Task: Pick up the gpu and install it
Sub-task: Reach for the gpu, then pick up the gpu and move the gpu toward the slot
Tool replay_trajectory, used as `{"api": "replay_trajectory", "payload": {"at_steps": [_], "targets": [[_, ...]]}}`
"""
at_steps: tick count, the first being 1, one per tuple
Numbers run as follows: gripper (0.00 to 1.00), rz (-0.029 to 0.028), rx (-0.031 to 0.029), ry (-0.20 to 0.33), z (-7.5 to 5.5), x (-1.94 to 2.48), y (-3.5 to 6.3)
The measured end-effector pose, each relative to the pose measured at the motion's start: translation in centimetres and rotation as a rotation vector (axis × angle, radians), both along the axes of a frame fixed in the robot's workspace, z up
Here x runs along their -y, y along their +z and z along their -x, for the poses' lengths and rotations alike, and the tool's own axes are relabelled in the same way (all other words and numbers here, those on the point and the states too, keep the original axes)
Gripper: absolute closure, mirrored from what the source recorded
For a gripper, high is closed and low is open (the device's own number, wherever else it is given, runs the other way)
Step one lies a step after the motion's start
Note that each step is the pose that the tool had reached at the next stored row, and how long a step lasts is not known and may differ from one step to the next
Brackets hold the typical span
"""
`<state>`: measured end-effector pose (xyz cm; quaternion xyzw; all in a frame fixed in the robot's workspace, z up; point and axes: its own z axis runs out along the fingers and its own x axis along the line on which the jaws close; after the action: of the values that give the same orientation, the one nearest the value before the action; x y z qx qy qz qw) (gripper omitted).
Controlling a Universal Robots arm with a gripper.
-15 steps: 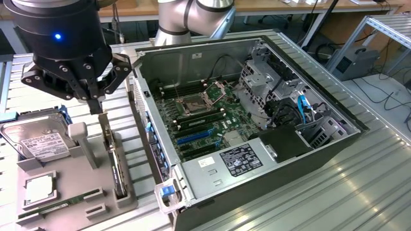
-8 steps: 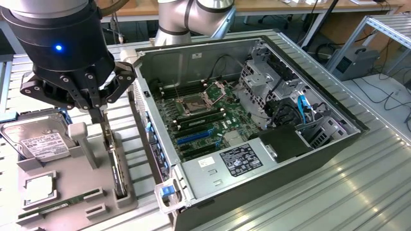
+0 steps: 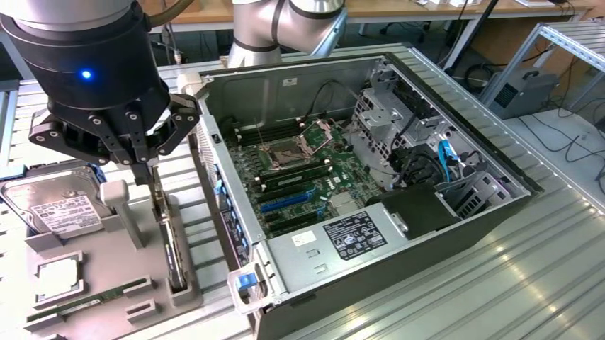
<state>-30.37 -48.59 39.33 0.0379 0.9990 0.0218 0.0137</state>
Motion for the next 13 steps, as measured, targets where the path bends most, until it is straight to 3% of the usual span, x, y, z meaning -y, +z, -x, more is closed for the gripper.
{"api": "replay_trajectory", "payload": {"at_steps": [13], "targets": [[0.89, 0.0, 0.0, 0.0, 0.0, 0.0, 0.0]]}}
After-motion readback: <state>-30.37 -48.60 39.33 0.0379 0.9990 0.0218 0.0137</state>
